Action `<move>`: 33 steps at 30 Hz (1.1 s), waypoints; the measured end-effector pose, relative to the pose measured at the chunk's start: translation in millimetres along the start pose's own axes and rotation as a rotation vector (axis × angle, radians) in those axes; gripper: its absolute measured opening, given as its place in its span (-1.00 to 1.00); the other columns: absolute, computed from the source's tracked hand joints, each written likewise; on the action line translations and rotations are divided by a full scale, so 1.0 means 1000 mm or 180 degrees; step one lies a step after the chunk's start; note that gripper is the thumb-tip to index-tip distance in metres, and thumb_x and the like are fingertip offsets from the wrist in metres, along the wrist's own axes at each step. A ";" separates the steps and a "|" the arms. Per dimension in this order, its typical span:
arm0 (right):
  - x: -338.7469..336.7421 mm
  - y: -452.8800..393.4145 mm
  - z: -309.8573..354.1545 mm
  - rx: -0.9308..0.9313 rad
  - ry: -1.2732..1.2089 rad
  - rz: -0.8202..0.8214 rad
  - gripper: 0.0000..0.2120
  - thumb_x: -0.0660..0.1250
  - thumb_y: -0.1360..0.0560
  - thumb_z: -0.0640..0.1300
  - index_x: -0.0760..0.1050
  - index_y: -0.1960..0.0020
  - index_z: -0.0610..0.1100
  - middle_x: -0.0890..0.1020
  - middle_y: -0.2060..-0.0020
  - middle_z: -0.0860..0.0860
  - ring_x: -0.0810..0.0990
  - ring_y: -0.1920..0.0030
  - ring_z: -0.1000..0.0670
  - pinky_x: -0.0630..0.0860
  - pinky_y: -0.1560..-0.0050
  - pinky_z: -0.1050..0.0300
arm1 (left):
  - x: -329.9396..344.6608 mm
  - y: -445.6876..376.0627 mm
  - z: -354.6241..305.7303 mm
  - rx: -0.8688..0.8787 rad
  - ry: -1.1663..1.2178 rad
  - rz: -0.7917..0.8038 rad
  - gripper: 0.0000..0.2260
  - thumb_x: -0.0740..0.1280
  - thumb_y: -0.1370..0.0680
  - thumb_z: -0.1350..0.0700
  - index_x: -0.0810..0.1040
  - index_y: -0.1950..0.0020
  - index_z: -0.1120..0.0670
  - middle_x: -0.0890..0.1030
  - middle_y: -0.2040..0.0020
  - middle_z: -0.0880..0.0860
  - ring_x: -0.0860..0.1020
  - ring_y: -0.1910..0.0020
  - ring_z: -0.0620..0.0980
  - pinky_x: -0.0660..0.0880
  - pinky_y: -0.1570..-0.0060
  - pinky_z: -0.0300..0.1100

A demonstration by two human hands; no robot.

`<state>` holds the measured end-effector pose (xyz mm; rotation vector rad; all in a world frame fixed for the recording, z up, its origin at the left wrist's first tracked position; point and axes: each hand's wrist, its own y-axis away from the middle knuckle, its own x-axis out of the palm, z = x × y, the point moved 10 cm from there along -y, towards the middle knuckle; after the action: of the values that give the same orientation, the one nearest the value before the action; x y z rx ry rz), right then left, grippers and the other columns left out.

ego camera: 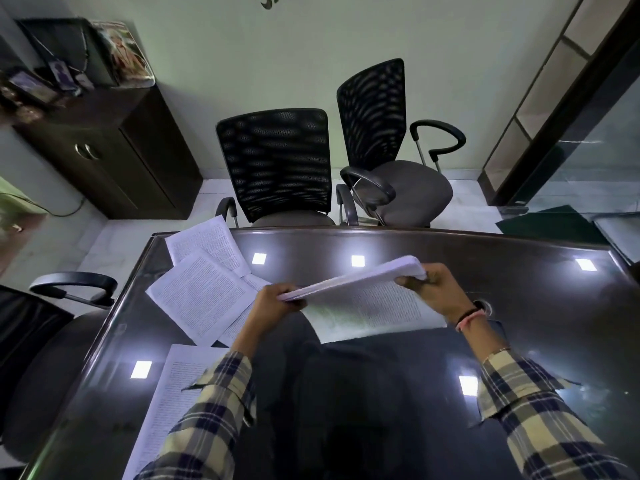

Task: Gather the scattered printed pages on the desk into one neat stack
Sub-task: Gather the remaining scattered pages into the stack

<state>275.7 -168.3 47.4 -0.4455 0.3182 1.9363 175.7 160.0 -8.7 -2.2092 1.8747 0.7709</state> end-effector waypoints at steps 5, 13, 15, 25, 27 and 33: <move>0.019 0.022 -0.054 0.0605 -0.0357 -0.0116 -0.92 0.54 -0.47 -0.16 0.70 0.20 -0.10 0.60 0.41 0.16 0.49 0.38 0.19 0.45 0.28 0.31 | 0.006 0.017 0.024 -0.0461 0.0762 -0.0633 -0.89 0.58 -0.40 0.33 0.68 0.16 0.24 0.62 0.32 -0.03 0.51 0.34 -0.19 0.45 0.27 -0.30; 0.030 0.051 -0.106 0.0898 -0.0382 -0.0477 -0.80 0.56 -0.44 -0.28 0.68 -0.05 -0.15 0.72 0.13 0.04 0.66 0.17 0.28 0.55 0.11 0.29 | 0.026 0.020 0.021 -0.0290 0.0373 -0.1032 -0.74 0.54 -0.45 0.26 0.58 0.33 -0.01 0.56 0.40 -0.14 0.48 0.43 -0.28 0.39 0.37 -0.36; 0.035 0.059 -0.117 0.0983 -0.0475 -0.0499 -0.73 0.50 -0.48 -0.32 0.65 -0.15 -0.12 0.72 0.04 0.00 0.67 0.05 0.15 0.55 0.00 0.17 | 0.035 0.022 0.024 -0.0346 0.0450 -0.0988 -0.76 0.52 -0.46 0.28 0.59 0.31 0.02 0.58 0.36 -0.09 0.49 0.42 -0.28 0.41 0.34 -0.34; 0.039 0.064 -0.107 0.1086 -0.1124 -0.0532 -0.62 0.55 -0.46 0.03 0.66 -0.25 -0.04 0.66 -0.19 0.17 0.62 -0.19 0.24 0.51 -0.18 0.27 | 0.053 0.025 0.033 -0.0506 0.1119 -0.0756 -0.56 0.54 -0.44 -0.22 0.55 -0.24 -0.12 0.62 -0.19 -0.05 0.59 -0.14 -0.09 0.57 -0.11 -0.15; 0.032 0.060 -0.098 0.0993 -0.1220 -0.0710 -0.50 0.44 -0.45 0.19 0.63 -0.30 -0.06 0.66 -0.20 0.16 0.60 -0.22 0.25 0.48 -0.20 0.32 | 0.054 0.025 0.030 -0.0560 0.1431 -0.0863 -0.55 0.43 -0.46 -0.34 0.57 -0.21 -0.10 0.63 -0.17 -0.05 0.58 -0.16 -0.09 0.53 -0.15 -0.11; 0.022 0.053 -0.090 0.0990 -0.1304 -0.1095 -0.71 0.29 -0.66 -0.04 0.71 -0.10 -0.18 0.74 -0.05 0.03 0.63 -0.05 0.29 0.44 -0.13 0.37 | 0.049 0.020 0.029 -0.0676 0.1506 -0.1212 -0.78 0.42 -0.61 -0.07 0.62 -0.06 0.08 0.67 -0.02 0.05 0.60 0.00 -0.02 0.53 -0.03 -0.18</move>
<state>233.3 -208.2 -42.1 0.1002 0.2493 1.5597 152.6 124.7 -52.2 -2.9714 1.4974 0.4185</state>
